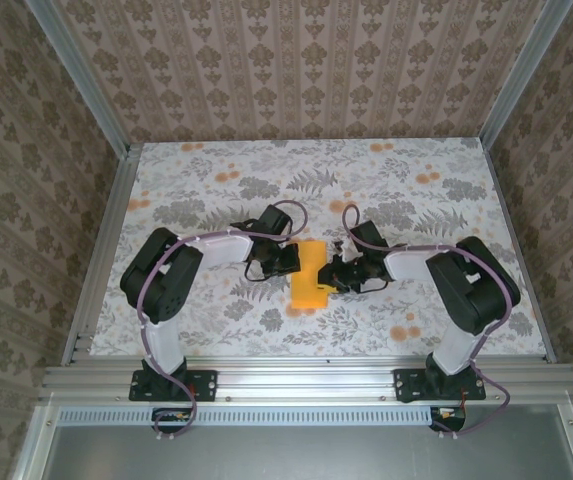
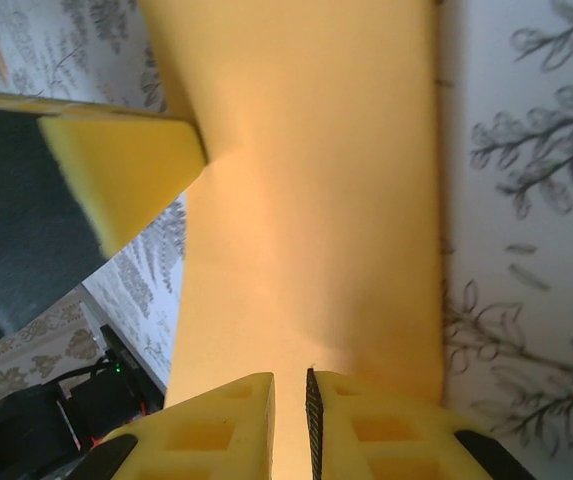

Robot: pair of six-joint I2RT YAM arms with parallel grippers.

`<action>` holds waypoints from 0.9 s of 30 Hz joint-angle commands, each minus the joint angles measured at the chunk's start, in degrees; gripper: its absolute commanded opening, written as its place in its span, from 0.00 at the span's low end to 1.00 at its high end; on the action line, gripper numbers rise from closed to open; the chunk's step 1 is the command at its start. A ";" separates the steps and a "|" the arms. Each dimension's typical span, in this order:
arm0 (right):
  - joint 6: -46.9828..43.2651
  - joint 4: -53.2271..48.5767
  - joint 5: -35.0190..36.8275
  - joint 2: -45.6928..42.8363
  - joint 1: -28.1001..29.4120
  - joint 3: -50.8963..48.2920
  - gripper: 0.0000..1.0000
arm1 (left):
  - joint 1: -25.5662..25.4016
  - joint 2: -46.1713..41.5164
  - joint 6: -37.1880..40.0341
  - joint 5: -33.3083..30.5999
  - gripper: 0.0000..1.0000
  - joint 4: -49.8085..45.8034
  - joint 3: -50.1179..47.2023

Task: Fold a paper plane with a square sheet of paper (pick it up from the middle)
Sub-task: Fold the square sheet of paper in half at the center of the table.

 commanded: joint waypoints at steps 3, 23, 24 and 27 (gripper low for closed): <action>-1.30 -3.27 -0.52 -2.72 0.65 -2.45 0.19 | -0.71 4.62 -1.28 -5.38 0.04 -5.23 -3.06; -8.09 -15.49 2.78 -3.42 2.14 -1.74 0.19 | -0.80 4.97 -1.80 -5.51 0.04 -4.74 -3.37; -8.03 -15.54 3.91 -2.61 2.19 -2.06 0.19 | -0.82 5.02 -1.90 -5.50 0.04 -4.66 -3.40; -7.31 -15.27 6.34 -0.57 2.10 -2.75 0.18 | -0.89 5.01 -1.98 -5.50 0.04 -4.69 -3.48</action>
